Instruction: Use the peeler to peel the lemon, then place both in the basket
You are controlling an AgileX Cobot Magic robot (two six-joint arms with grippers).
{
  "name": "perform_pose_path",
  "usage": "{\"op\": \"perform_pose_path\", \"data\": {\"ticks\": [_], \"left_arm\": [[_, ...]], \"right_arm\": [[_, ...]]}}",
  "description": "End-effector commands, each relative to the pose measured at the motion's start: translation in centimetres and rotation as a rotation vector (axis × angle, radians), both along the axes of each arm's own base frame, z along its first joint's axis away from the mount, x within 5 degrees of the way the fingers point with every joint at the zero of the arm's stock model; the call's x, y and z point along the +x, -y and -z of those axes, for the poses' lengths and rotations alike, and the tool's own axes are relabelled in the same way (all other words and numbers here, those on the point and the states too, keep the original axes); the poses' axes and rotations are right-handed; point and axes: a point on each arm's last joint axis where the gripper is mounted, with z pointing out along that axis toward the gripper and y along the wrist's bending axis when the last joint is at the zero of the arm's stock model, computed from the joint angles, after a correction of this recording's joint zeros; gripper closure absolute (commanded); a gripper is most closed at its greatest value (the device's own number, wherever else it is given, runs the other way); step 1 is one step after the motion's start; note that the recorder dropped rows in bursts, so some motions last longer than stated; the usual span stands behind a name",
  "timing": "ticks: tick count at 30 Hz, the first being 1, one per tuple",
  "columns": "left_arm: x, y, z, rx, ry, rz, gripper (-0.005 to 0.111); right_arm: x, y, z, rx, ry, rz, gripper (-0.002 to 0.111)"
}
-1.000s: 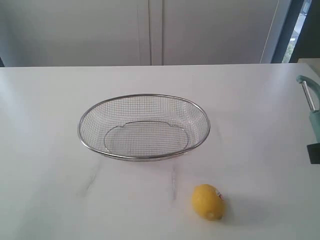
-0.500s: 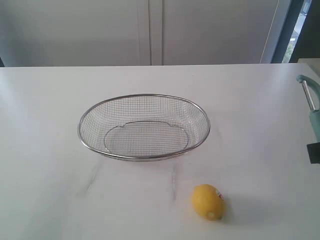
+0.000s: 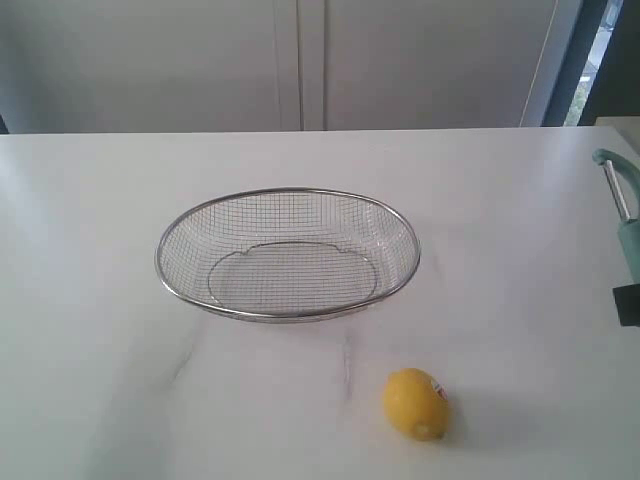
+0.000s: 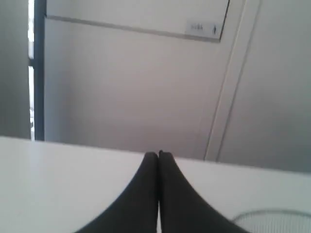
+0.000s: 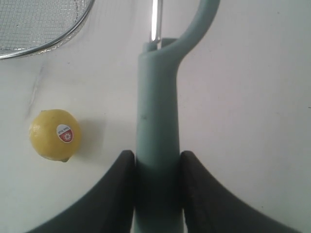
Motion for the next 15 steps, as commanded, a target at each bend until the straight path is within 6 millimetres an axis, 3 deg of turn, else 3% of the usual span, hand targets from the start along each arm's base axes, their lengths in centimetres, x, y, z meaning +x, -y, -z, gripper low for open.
{"op": "perform_pose_path", "data": {"ticks": [1,3,10,15], "left_arm": [[2.7,1.1,-0.6,0.088,-0.309,0.113,0.107],[4.2,1.6,-1.1,0.155,-0.502,0.186,0.107],[6.5,2.7,-1.6,0.348,-0.857,0.438,0.107],[7.6,5.9,-1.0,0.418,-0.853,0.776,0.107]], "right_arm": [[-0.1,0.1,0.0,0.005,0.01,0.008,0.108],[-0.1,0.1,0.0,0.004,0.008,0.008,0.108],[-0.1,0.1,0.0,0.004,0.002,0.007,0.108],[-0.1,0.1,0.0,0.005,-0.001,0.007,0.108]]}}
